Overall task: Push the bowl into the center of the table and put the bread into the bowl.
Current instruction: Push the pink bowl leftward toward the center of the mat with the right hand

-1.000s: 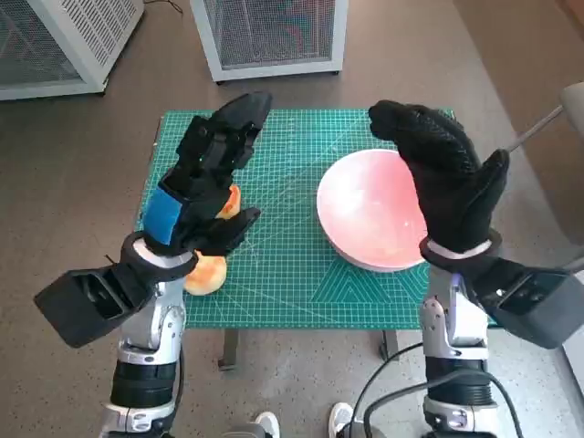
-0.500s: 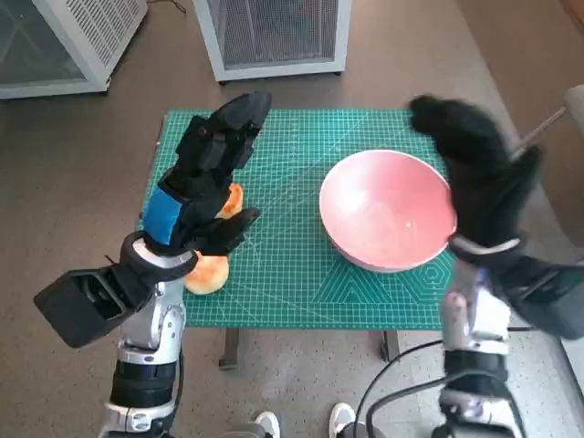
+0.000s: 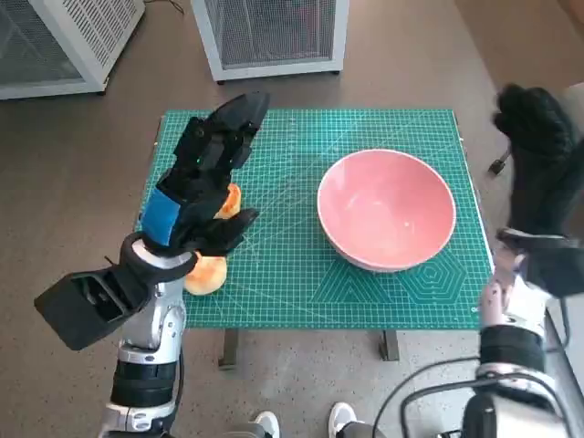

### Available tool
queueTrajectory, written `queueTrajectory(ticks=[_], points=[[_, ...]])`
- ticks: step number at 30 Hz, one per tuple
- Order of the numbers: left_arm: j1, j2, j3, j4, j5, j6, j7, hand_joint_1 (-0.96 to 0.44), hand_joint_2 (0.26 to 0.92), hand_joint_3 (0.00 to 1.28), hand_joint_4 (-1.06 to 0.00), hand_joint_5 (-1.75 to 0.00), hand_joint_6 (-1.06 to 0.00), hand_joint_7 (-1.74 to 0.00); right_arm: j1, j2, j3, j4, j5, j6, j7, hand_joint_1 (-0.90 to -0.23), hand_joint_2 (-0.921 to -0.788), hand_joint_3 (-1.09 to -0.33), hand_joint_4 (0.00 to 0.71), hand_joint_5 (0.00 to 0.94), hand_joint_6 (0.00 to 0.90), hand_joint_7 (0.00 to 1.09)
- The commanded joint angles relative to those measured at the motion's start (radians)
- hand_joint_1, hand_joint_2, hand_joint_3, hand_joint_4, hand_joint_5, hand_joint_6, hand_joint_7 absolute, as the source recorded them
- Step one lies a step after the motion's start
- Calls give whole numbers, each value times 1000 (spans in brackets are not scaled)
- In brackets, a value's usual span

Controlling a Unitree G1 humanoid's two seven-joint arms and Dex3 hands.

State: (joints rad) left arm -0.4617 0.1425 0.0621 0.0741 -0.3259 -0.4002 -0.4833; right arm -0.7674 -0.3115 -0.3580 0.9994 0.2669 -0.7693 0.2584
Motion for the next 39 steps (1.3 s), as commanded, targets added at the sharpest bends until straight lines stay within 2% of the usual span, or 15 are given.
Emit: queueTrajectory(ticks=[1, 6, 9, 15, 22, 30, 39], points=[[-4, -9, 3, 6, -10, -8, -3, -626, 921, 464, -48, -81, 1, -509, -10, -10, -19, 136, -14, 48, -61, -453, -921, -604, 203, 0, 8, 558], [-2, -14, 2, 6, -13, -4, -2, -624, 921, 460, -49, -85, 1, -506, -15, -10, -24, 216, -14, 118, -106, -445, -921, -617, 202, 2, 31, 567], [-1, -16, 3, 9, -15, -3, -5, -624, 921, 458, -49, -87, 1, -505, -13, -6, -18, 247, -21, 151, -116, -430, -921, -621, 204, 2, 65, 530], [1, -18, 5, 5, -19, 4, -4, -624, 921, 457, -47, -91, 1, -504, 5, 5, 15, 286, -65, 204, -137, -415, -921, -622, 197, 1, 88, 457], [4, -13, 7, 3, -22, 6, -5, -624, 921, 457, -46, -95, 1, -503, 2, 49, 8, 306, -62, 274, -107, -402, -921, -626, 170, 0, 75, 416], [9, -7, 12, -1, -31, 7, -11, -625, 921, 454, -45, -99, 1, -502, -22, 106, 11, 315, -76, 337, -116, -396, -921, -624, 159, 7, 82, 401], [22, 4, 22, -12, -32, 7, -12, -623, 921, 445, -46, -104, 1, -483, -55, 162, 22, 316, -91, 363, -111, -422, -921, -625, 176, 10, 95, 388]])
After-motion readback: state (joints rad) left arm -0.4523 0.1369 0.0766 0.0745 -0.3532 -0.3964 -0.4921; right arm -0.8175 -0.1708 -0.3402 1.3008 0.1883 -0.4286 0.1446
